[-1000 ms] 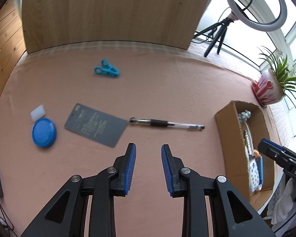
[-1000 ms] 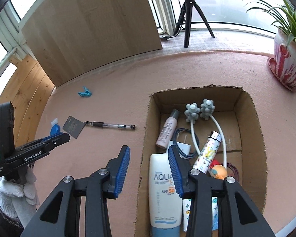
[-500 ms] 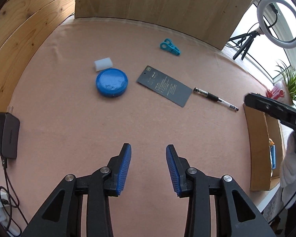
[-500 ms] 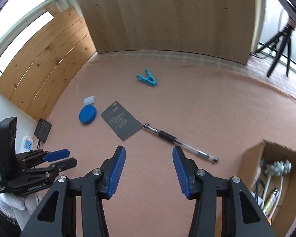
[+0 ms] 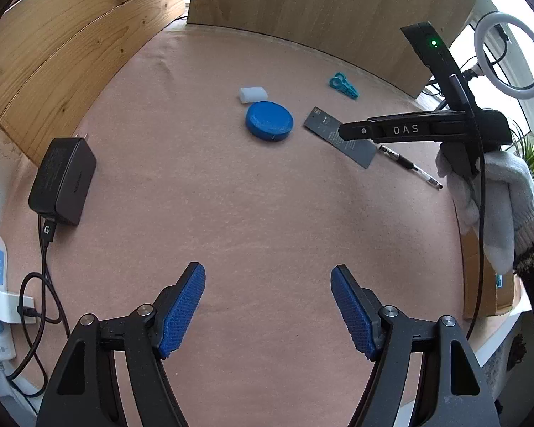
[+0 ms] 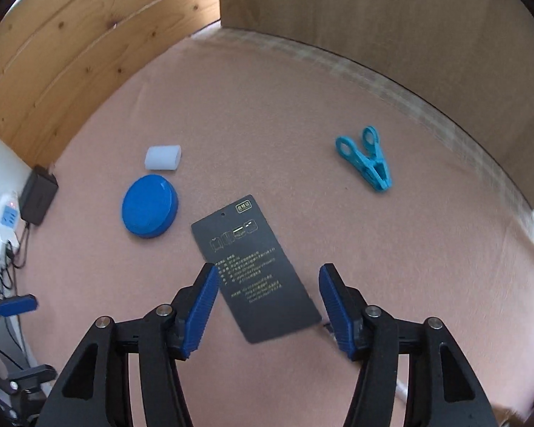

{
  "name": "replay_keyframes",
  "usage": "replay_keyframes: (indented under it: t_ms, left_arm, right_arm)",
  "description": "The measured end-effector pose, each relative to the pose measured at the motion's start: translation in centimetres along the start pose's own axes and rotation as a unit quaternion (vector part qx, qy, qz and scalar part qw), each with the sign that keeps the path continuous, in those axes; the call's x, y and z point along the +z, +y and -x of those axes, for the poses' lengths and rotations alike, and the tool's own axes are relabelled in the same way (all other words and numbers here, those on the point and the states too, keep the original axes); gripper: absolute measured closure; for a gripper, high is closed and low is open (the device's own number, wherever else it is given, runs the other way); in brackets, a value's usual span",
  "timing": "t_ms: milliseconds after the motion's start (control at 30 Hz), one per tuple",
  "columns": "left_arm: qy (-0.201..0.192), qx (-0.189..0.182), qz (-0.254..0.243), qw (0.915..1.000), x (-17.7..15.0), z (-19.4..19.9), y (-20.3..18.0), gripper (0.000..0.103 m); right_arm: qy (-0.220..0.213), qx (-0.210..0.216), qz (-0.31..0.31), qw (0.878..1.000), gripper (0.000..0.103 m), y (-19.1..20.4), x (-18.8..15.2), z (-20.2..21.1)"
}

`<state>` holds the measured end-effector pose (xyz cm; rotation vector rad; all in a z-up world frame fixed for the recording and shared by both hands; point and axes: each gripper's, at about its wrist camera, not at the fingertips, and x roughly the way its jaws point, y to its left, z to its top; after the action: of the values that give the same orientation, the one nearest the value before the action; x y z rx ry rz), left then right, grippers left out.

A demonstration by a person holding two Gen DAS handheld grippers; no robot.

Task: Organize objects
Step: 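Move the right gripper to the dark card and grasp it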

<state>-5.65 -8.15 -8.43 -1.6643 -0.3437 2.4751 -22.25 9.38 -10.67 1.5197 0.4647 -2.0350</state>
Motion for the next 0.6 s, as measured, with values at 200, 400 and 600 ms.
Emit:
replay_keyframes:
  t_ms: [200,400,600]
  left_arm:
    - [0.001,-0.001,0.017,0.9998,-1.1,0.3,1.6,0.026]
    - [0.007,-0.001,0.026,0.9996,-2.0,-0.3,2.1,0.021]
    - [0.009,-0.004,0.03,0.9995,-2.2,-0.2,2.1,0.021]
  right_arm:
    - [0.027,0.0,0.029,0.999,0.048,0.2,0.7,-1.0]
    - [0.044,0.012,0.05,0.998,0.047,1.3,0.8,-1.6]
    - [0.043,-0.003,0.072,0.996,0.047,2.4,1.0,-1.5]
